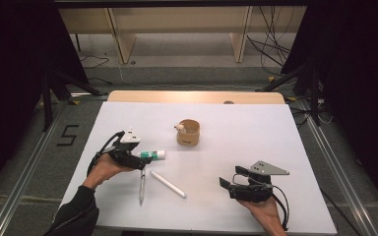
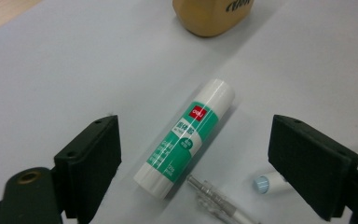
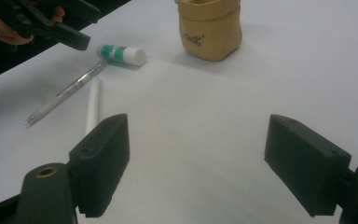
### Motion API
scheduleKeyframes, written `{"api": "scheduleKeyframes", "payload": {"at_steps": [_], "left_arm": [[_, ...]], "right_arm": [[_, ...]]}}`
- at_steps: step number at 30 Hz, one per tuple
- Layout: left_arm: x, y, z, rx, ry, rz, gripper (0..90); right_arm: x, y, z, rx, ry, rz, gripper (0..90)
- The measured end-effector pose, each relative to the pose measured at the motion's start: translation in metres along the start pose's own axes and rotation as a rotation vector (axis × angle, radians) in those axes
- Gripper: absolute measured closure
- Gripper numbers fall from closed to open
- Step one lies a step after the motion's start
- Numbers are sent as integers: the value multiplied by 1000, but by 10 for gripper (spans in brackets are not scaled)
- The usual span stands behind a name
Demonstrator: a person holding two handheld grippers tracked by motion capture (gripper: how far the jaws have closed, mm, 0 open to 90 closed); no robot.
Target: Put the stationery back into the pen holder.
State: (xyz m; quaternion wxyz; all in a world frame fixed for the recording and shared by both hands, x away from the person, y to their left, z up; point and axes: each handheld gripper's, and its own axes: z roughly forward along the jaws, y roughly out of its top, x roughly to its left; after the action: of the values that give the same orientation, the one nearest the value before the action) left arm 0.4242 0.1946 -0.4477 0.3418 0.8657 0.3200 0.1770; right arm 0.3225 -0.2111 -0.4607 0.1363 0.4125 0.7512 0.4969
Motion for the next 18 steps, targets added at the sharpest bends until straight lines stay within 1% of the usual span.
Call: {"api": "scheduleKeyframes", "payload": {"at_steps": [2,5,6,7,10,13,14,16,18], "left_arm": [[2,2,4,22,-10,7,172],[7,4,8,60,-11,31,185],[8,5,10,84,-21,37,188],[9,6,11,97,-29,41,194],[9,10,16,137,-29,80,207],[11,14,22,171,-51,86,224],[12,14,24,190,-48,104,227],[13,16,26,208,-43,108,235],[16,17,26,225,-54,111,248]], "right_arm": [[1,-1,-1,2,1,-8,229],[3,-2,-2,5,3,-11,230],[3,-2,-2,5,4,-13,230],[3,-2,-2,7,4,-11,230],[3,-3,-1,10,7,-12,230],[3,-3,0,17,10,-12,230],[4,-3,0,18,10,-13,230],[5,-4,1,20,14,-16,230],[5,-4,1,21,15,-19,230]]}}
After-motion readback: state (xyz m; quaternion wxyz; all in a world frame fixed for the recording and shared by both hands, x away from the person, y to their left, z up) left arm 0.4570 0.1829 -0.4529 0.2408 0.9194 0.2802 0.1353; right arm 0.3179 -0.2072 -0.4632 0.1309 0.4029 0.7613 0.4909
